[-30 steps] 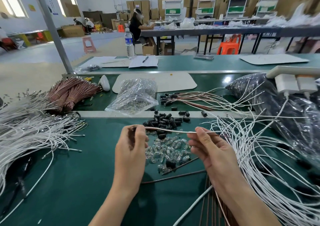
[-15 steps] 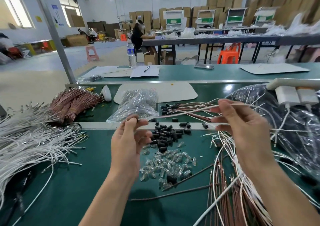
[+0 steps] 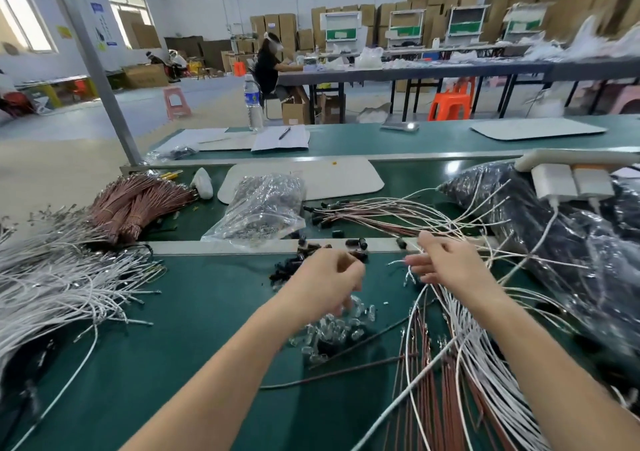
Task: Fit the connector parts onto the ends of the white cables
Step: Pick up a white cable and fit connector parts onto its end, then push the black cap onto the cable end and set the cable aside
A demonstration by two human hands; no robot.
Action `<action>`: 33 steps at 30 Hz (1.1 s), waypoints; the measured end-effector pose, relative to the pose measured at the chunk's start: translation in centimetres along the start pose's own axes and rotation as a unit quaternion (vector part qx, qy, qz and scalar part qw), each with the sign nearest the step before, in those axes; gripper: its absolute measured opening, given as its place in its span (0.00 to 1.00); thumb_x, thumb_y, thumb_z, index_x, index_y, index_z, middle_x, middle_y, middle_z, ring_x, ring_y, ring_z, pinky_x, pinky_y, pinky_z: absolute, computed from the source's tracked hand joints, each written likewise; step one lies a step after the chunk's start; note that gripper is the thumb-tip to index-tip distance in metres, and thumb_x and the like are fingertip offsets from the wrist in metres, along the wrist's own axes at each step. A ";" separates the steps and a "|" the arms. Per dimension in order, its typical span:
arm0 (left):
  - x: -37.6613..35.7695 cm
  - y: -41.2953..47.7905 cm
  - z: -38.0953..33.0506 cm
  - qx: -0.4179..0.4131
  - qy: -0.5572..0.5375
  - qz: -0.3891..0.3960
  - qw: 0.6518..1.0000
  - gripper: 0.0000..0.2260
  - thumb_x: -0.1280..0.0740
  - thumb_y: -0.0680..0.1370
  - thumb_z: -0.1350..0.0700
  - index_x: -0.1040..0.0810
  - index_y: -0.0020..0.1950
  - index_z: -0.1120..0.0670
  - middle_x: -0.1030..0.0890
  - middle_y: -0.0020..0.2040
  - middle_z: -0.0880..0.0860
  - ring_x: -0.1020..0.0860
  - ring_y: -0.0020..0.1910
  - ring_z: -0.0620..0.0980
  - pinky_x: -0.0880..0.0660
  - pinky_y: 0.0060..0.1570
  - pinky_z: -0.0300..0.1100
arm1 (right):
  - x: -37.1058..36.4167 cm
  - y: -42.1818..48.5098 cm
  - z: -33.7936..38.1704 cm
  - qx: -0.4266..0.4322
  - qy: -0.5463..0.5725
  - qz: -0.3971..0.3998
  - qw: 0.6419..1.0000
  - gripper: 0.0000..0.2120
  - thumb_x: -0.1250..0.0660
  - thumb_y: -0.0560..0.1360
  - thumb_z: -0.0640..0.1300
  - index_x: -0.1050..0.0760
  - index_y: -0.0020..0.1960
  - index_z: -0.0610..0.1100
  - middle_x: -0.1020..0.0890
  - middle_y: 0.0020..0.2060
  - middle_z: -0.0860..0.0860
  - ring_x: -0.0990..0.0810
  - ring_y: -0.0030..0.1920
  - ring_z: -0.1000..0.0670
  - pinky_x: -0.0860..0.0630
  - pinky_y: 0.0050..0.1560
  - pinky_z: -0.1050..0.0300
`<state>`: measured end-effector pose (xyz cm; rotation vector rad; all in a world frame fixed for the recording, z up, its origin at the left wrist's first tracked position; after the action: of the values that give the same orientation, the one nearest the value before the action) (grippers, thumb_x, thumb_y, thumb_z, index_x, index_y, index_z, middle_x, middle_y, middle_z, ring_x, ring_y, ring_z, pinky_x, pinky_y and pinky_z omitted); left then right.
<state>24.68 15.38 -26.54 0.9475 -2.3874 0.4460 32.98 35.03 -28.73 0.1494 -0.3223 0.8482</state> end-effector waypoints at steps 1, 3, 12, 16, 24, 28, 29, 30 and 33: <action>-1.3 -1.0 0.0 0.001 0.061 0.043 0.997 0.13 0.39 0.83 0.50 0.20 0.49 0.58 0.15 0.42 0.55 0.17 0.33 0.51 0.17 0.39 0.47 | -0.4 -0.6 -0.1 0.008 0.002 0.002 1.000 0.13 0.41 0.84 0.53 0.22 0.53 0.47 0.13 0.39 0.51 0.14 0.40 0.50 0.20 0.39 0.58; -3.5 -2.8 0.1 0.023 0.154 0.119 0.981 0.18 0.40 0.83 0.48 0.20 0.46 0.61 0.15 0.37 0.56 0.20 0.28 0.50 0.21 0.34 0.40 | -1.0 -1.8 0.0 0.017 -0.001 0.007 1.000 0.11 0.41 0.84 0.52 0.22 0.52 0.48 0.13 0.39 0.52 0.14 0.39 0.52 0.20 0.39 0.57; -6.3 -5.9 -0.8 -0.091 0.469 0.064 0.876 0.11 0.38 0.82 0.50 0.25 0.60 0.54 0.25 0.57 0.54 0.22 0.56 0.59 0.25 0.51 0.51 | -1.9 -6.8 1.0 0.045 -0.026 0.007 0.999 0.10 0.41 0.83 0.52 0.21 0.51 0.55 0.13 0.39 0.58 0.15 0.39 0.56 0.20 0.47 0.51; -6.8 -7.2 -0.4 -0.168 0.504 -0.004 0.847 0.08 0.42 0.84 0.54 0.27 0.58 0.56 0.27 0.55 0.54 0.24 0.55 0.57 0.30 0.41 0.49 | -2.3 -8.5 0.8 0.046 -0.026 0.007 0.999 0.09 0.42 0.84 0.50 0.23 0.57 0.56 0.14 0.40 0.59 0.17 0.40 0.61 0.21 0.46 0.57; 2.8 -12.0 2.6 -0.195 0.377 -0.249 0.871 0.06 0.36 0.80 0.47 0.30 0.44 0.46 0.24 0.31 0.41 0.28 0.25 0.40 0.39 0.21 0.32 | -2.5 -10.0 0.6 0.054 -0.093 0.009 0.994 0.10 0.40 0.83 0.49 0.22 0.58 0.56 0.15 0.45 0.53 0.17 0.43 0.44 0.20 0.43 0.50; 5.2 -12.0 3.4 -0.202 0.303 -0.369 0.855 0.06 0.36 0.79 0.51 0.24 0.46 0.52 0.22 0.37 0.44 0.25 0.32 0.44 0.32 0.27 0.34 | -5.1 -9.1 2.0 0.102 -0.151 0.017 0.983 0.11 0.41 0.84 0.48 0.23 0.62 0.52 0.17 0.44 0.54 0.25 0.31 0.60 0.29 0.32 0.68; 5.6 -11.5 3.6 -0.192 0.288 -0.392 0.852 0.06 0.36 0.79 0.52 0.23 0.46 0.54 0.22 0.39 0.46 0.24 0.33 0.45 0.30 0.28 0.36 | -6.1 -8.7 2.7 0.118 -0.179 0.027 0.976 0.12 0.41 0.84 0.47 0.23 0.63 0.51 0.17 0.49 0.54 0.24 0.37 0.62 0.28 0.37 0.69; 6.0 -10.8 3.9 -0.172 0.270 -0.407 0.855 0.06 0.36 0.80 0.53 0.23 0.47 0.55 0.22 0.40 0.47 0.24 0.32 0.47 0.29 0.28 0.38 | -7.0 -8.2 3.5 0.132 -0.204 0.039 0.969 0.12 0.41 0.84 0.47 0.23 0.63 0.51 0.19 0.53 0.54 0.22 0.42 0.61 0.27 0.42 0.68; 6.3 -8.8 5.7 -0.108 0.224 -0.411 0.877 0.08 0.38 0.83 0.52 0.25 0.49 0.56 0.21 0.41 0.48 0.25 0.26 0.49 0.27 0.24 0.45 | -9.9 -6.9 5.1 0.152 -0.253 0.076 0.953 0.12 0.41 0.84 0.47 0.21 0.61 0.50 0.21 0.54 0.53 0.21 0.47 0.54 0.23 0.49 0.60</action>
<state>25.01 3.09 -26.55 1.4400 -1.4035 0.0457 30.98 22.21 -27.29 0.6418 -0.6890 1.0043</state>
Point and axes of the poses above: each hand's wrist, its own y-axis towards the middle knuckle, its own x-axis out of the back of the hand, z = x × y, the point moved 9 cm from there along y, towards the middle knuckle
